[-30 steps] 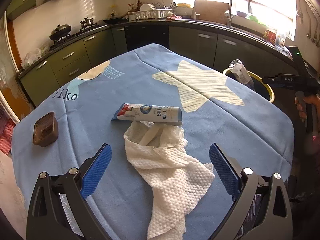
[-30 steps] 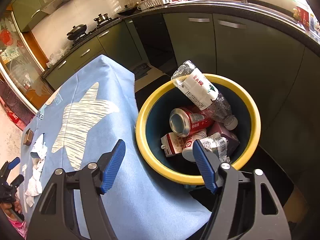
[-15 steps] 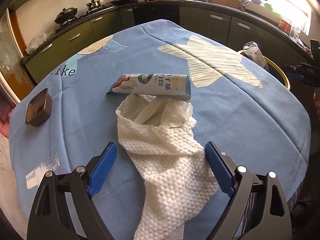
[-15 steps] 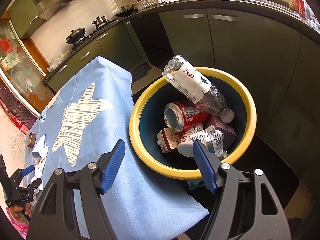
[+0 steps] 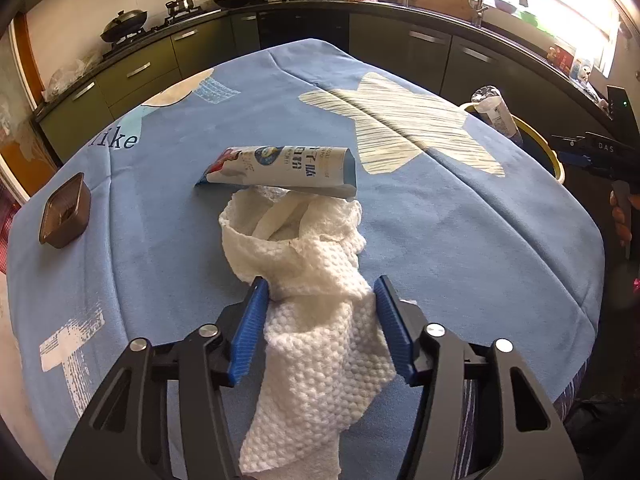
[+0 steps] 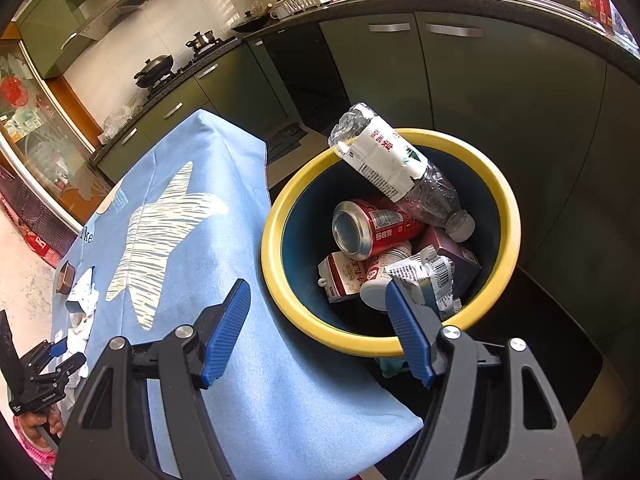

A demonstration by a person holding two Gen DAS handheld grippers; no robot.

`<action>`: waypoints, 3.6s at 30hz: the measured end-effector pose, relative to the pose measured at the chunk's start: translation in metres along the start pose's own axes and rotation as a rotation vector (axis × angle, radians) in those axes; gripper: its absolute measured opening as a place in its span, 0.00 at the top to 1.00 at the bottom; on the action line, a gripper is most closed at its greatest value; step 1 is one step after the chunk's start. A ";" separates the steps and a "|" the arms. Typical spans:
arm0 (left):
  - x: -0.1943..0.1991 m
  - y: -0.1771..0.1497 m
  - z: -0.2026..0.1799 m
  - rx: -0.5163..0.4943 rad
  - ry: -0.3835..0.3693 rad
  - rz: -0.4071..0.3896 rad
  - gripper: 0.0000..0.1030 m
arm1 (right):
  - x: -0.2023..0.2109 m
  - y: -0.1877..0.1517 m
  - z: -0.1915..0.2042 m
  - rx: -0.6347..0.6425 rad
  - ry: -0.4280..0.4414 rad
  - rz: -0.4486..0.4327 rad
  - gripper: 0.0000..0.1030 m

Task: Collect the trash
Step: 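Grasp the white tissue with the left tool, then lift the white tissue off the table with the left tool, then carry the white tissue over the bin and open the left tool, then grasp the white toothpaste tube with the right tool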

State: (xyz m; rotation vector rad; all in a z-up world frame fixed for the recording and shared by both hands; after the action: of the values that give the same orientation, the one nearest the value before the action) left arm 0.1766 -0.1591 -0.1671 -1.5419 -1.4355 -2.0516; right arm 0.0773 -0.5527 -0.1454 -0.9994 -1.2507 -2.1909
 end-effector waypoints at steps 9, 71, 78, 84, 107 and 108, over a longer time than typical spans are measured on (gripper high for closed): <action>0.012 -0.001 0.014 0.060 -0.001 -0.029 0.86 | 0.002 0.000 0.002 0.002 0.002 -0.004 0.35; -0.146 0.237 -0.251 0.051 -0.273 0.113 0.48 | 0.033 -0.011 -0.148 -0.279 -0.009 -0.106 0.32; -0.079 0.242 -0.225 0.093 -0.306 -0.097 0.48 | 0.036 -0.010 -0.132 -0.240 0.008 -0.103 0.32; -0.004 0.214 -0.162 0.107 -0.281 -0.229 0.40 | 0.035 -0.005 -0.104 -0.165 0.030 -0.087 0.32; 0.069 0.004 0.174 0.607 0.332 -0.351 0.37 | -0.008 -0.008 0.188 0.457 0.243 0.098 0.33; 0.065 0.001 0.178 0.611 0.327 -0.339 0.37 | -0.012 -0.012 0.204 0.487 0.261 0.111 0.33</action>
State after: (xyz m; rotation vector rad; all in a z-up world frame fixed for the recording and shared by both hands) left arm 0.2600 0.0032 -0.1157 -0.7291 -2.0205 -1.6627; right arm 0.1539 -0.3707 -0.0930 -0.5530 -1.4608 -1.7383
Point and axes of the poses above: each gripper's, at about its wrist camera, not at the fingertips, and x roughly against the way its jaws point, z to its left, y to its top, the point moved 1 cm from there along -x, roughly the way its jaws point, and after that the axes turned 3 degrees about -y, right-handed, at the moved point
